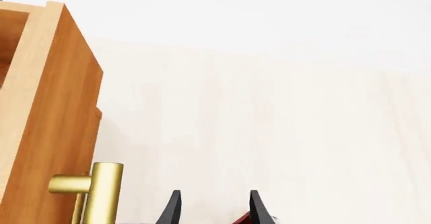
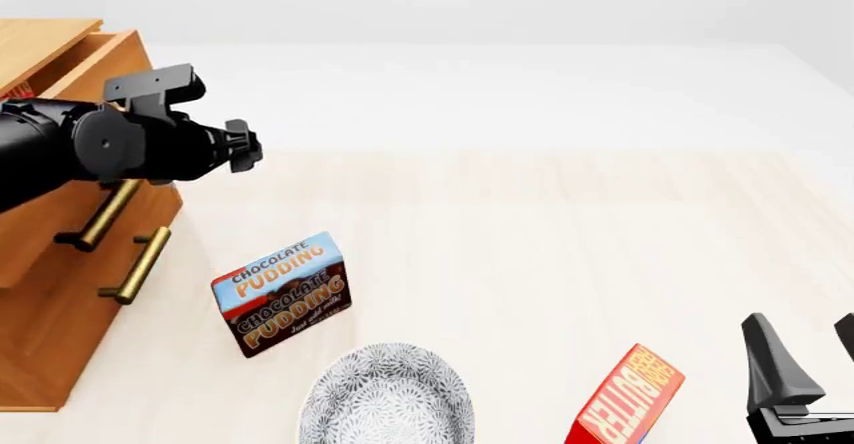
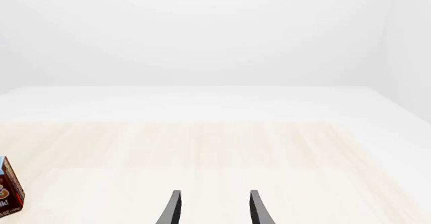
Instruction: Put the butter at the front in the top drawer of the cabinet and close it.
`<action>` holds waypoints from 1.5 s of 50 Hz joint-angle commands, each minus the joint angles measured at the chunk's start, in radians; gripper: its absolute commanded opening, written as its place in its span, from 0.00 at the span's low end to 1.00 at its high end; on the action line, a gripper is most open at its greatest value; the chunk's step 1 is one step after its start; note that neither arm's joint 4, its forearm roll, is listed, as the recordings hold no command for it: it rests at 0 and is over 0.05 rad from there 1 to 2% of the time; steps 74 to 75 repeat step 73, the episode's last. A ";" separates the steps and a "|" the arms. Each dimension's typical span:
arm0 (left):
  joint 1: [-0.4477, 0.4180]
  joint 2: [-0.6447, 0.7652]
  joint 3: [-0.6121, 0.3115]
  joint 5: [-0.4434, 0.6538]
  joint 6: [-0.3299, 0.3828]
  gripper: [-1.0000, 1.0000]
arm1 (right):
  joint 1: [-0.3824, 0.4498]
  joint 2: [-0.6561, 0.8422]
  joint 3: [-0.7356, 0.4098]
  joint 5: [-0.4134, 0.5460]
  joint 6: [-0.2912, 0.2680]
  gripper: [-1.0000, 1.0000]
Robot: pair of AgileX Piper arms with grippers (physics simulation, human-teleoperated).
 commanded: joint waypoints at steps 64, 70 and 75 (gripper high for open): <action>0.131 -0.060 0.047 0.015 0.008 1.00 | 0.000 -0.007 0.001 0.006 0.001 1.00; 0.096 -0.060 0.028 0.036 0.016 1.00 | -0.001 -0.007 0.001 0.006 0.000 1.00; 0.085 -0.065 0.027 0.037 0.019 1.00 | 0.000 -0.007 0.001 0.006 0.000 1.00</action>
